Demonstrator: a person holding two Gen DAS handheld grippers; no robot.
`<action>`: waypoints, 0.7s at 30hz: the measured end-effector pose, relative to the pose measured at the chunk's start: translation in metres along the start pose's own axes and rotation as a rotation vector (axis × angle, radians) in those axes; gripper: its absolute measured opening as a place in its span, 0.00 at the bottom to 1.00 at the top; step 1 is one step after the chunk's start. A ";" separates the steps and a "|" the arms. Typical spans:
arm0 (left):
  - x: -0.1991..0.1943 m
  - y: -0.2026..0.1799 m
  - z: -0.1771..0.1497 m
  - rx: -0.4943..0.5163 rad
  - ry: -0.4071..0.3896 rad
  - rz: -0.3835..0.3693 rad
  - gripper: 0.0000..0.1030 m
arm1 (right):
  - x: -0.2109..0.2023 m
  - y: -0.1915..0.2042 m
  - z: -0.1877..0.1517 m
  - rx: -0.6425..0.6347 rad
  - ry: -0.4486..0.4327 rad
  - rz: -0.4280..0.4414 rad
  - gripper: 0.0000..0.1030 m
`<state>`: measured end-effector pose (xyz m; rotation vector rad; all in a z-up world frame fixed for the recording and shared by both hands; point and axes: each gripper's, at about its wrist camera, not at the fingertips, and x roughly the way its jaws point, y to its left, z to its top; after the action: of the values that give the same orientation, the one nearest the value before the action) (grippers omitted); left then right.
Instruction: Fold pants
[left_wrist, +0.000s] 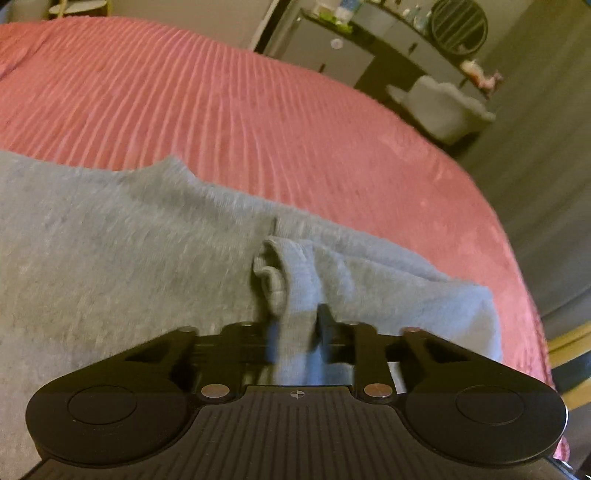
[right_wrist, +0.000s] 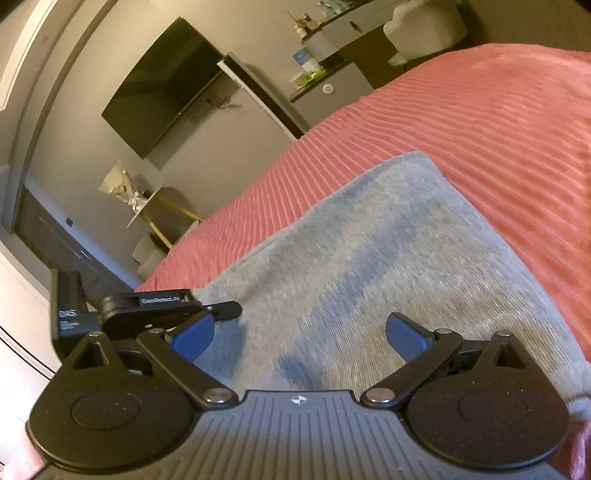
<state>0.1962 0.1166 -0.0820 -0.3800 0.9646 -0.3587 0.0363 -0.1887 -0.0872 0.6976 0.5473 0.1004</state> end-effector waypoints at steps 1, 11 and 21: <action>0.000 0.003 -0.001 -0.011 -0.005 -0.011 0.21 | 0.001 0.000 0.000 -0.004 -0.005 0.003 0.96; -0.004 0.011 -0.008 0.018 -0.033 -0.014 0.30 | -0.007 0.004 0.000 -0.116 -0.147 -0.072 0.96; -0.002 -0.002 -0.008 0.066 -0.051 0.033 0.23 | -0.001 0.001 0.003 -0.168 -0.131 -0.257 0.96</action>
<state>0.1885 0.1148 -0.0842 -0.3117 0.9055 -0.3484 0.0371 -0.1903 -0.0841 0.4626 0.4918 -0.1377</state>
